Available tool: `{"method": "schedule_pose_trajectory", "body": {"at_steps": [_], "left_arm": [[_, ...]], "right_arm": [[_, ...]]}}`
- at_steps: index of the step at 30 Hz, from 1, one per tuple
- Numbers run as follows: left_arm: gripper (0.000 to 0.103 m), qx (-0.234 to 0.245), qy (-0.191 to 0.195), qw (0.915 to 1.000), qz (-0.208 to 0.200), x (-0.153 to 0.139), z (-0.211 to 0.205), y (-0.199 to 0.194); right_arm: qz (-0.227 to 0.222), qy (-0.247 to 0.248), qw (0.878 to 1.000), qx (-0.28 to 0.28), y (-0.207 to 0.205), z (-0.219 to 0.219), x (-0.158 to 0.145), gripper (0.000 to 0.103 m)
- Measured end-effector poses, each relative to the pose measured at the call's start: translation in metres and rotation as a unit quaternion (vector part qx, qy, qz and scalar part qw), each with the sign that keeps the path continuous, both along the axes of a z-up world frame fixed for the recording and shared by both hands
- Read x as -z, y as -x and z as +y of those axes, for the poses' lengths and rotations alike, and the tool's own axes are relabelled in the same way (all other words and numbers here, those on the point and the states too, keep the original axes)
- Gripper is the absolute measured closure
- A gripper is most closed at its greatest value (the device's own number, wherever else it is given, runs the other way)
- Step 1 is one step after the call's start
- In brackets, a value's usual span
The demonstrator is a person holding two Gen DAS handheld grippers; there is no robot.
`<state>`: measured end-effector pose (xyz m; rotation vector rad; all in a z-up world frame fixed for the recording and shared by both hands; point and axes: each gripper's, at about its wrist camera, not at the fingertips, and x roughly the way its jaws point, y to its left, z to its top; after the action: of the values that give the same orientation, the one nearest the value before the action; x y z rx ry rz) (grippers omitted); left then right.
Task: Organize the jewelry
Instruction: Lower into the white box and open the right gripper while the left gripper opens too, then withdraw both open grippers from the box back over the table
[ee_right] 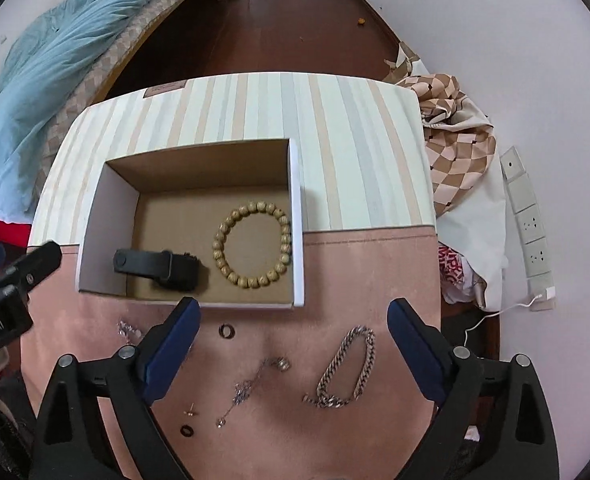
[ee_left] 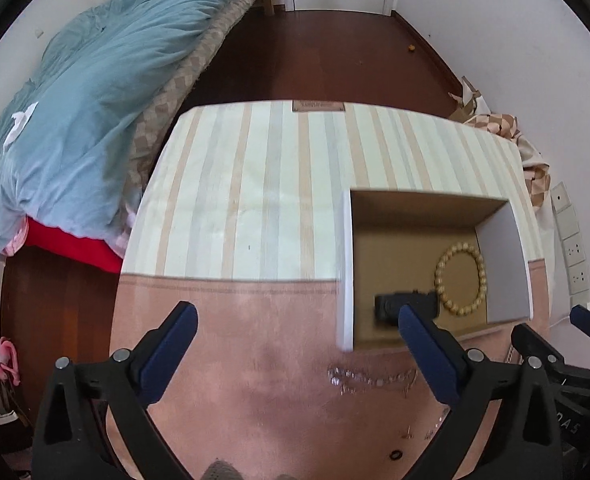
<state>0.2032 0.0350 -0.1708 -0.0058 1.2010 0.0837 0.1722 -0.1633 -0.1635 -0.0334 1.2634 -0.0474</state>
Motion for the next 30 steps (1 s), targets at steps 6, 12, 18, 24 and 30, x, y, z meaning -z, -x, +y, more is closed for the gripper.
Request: {"method": "schedule_pose_trajectory", "body": {"at_steps": [6,12,18,24,30], "left_arm": [[0.0,-0.003,-0.005,1.0,-0.005,-0.008,-0.005,0.021],[0.001,0.0,-0.013,0.9993,-0.034,-0.036,-0.01,0.044],[0.001,-0.001,-0.023,0.9975,-0.067,-0.071,-0.008,0.073],[0.001,-0.002,-0.028,0.9956,-0.089,-0.099,-0.006,0.101],[0.001,-0.006,-0.021,0.9945,-0.102,-0.114,-0.002,0.124]], "right_arm": [[-0.024,-0.004,1.0,0.006,0.015,0.002,-0.018,0.007],[-0.048,-0.009,0.999,0.005,0.032,0.002,-0.046,0.007],[-0.079,-0.006,0.997,-0.005,0.058,0.007,-0.08,0.007],[-0.111,0.009,0.994,-0.009,0.089,0.013,-0.115,0.007],[-0.13,-0.004,0.992,-0.01,0.117,0.016,-0.138,0.007]]}}
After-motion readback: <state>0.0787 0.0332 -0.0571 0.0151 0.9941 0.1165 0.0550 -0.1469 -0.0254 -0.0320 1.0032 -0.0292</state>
